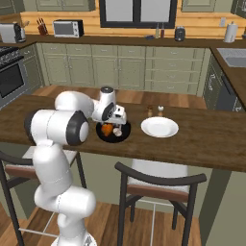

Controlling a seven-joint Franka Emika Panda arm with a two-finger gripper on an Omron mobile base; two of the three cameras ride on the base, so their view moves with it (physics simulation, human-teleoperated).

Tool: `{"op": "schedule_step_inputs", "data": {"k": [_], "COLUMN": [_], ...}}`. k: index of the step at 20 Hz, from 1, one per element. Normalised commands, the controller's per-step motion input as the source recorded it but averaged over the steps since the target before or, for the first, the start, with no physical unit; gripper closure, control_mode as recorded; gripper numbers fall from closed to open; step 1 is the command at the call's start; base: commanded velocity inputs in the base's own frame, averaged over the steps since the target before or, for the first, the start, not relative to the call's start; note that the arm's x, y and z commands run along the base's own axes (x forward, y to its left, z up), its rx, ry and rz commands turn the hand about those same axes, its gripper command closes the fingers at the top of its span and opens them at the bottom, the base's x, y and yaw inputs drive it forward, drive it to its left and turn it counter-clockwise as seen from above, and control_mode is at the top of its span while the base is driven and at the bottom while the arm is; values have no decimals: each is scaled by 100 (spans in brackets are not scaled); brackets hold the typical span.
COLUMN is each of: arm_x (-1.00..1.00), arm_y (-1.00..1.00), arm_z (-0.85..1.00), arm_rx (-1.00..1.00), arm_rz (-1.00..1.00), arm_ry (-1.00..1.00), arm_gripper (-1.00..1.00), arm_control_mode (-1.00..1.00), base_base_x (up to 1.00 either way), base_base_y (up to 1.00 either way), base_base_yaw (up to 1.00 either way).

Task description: Pick the chicken drumstick and garlic from their plates and place them in the bowl. Then put the bowl in the fridge.

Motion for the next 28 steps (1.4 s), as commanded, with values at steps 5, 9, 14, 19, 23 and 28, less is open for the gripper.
{"op": "schedule_step_inputs", "data": {"k": [5,9,14,19,23,28], "arm_x": [-58,-31,-14,-11,9,48], "arm_y": [0,-18,-52,-49,-22,-10], "arm_z": [37,29,14,5,-6,-28], "arm_rx": [0,3,22,37,25,4], "arm_rz": [-19,-35,-29,-11,2,4], "arm_ry": [-18,-2,0,1,16,20], "arm_gripper": [-100,-100,-100,-100,-100,-100], "arm_control_mode": [-100,-100,-100,-100,-100,-100], "base_base_x": [0,0,0,0,0,0], "base_base_y": [0,0,0,0,0,0], "base_base_yaw": [0,0,0,0,0,0]}}
